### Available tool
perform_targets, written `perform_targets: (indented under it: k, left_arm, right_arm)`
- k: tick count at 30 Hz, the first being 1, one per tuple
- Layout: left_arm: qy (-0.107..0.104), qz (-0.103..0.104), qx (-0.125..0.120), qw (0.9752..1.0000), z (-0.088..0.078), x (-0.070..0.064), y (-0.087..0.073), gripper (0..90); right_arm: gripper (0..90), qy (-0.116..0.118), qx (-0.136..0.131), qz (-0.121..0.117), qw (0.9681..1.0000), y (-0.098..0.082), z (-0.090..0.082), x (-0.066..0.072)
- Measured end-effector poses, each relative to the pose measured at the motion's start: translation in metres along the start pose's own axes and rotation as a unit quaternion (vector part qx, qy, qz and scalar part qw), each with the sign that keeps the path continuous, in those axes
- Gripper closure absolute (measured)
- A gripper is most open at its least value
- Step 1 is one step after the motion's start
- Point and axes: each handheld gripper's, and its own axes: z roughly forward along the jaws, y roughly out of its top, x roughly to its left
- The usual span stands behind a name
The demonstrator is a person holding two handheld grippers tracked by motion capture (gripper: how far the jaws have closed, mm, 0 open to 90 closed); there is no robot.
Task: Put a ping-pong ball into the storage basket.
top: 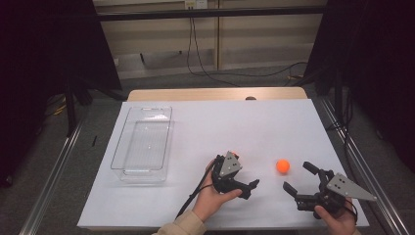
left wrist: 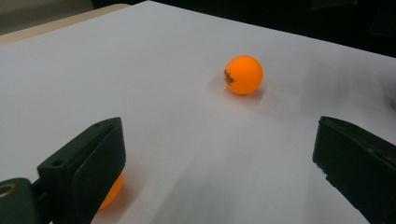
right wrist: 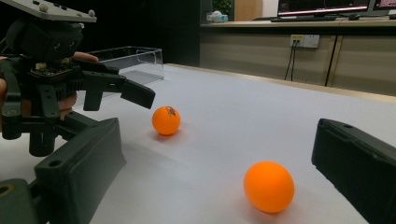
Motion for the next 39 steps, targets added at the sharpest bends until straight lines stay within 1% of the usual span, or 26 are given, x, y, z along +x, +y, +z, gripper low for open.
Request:
perform_targets:
  k: [2, 4, 8, 14, 21, 24, 27, 28, 30, 31, 37, 39]
  left_arm:
    - [0.0, 0.003, 0.004, 1.0, 0.002, 0.0, 0.0, 2.5]
    - [0.001, -0.002, 0.002, 1.0, 0.003, -0.001, 0.0, 2.5]
    - [-0.001, -0.003, 0.002, 1.0, 0.005, -0.002, 0.002, 2.5]
    - [-0.007, 0.004, 0.006, 1.0, 0.009, -0.004, 0.005, 2.5]
    - [-0.01, 0.007, 0.01, 0.9999, 0.014, -0.006, 0.006, 2.5]
    - [-0.011, 0.004, 0.011, 0.9999, 0.015, -0.006, 0.007, 2.5]
    - [-0.013, 0.008, 0.013, 0.9998, 0.017, -0.007, 0.008, 2.5]
    - [-0.013, 0.005, 0.012, 0.9998, 0.019, -0.008, 0.008, 2.5]
    - [-0.013, 0.008, 0.014, 0.9998, 0.02, -0.007, 0.008, 2.5]
    - [-0.014, 0.006, 0.014, 0.9998, 0.021, -0.008, 0.008, 2.5]
    - [-0.015, 0.007, 0.015, 0.9997, 0.023, -0.008, 0.008, 2.5]
    - [-0.018, 0.008, 0.017, 0.9997, 0.025, -0.008, 0.009, 2.5]
  right_arm:
    - [1.8, 0.0, 0.001, -0.001, 1.0, 0.0, 0.0, 0.0]
    - [1.7, 0.0, 0.0, 0.0, 1.0, 0.0, 0.0, 0.0]
    - [1.8, 0.001, 0.0, -0.001, 1.0, 0.0, 0.0, 0.0]
    - [1.8, 0.001, 0.0, 0.0, 1.0, 0.0, 0.0, 0.0]
    - [1.8, 0.003, -0.001, -0.001, 1.0, 0.0, 0.0, 0.0]
    - [1.8, 0.003, 0.0, -0.001, 1.0, 0.0, 0.0, 0.0]
    - [1.8, 0.003, 0.0, -0.001, 1.0, 0.0, 0.0, 0.0]
    - [1.8, 0.003, 0.0, -0.002, 1.0, 0.0, 0.0, 0.0]
    - [1.8, 0.004, 0.0, -0.002, 1.0, 0.0, 0.0, 0.0]
    - [1.8, 0.004, 0.0, -0.003, 1.0, 0.0, 0.0, 0.0]
    - [1.8, 0.005, 0.001, -0.003, 1.0, 0.0, 0.0, 0.0]
    - [1.8, 0.005, 0.001, -0.003, 1.0, 0.0, 0.0, 0.0]
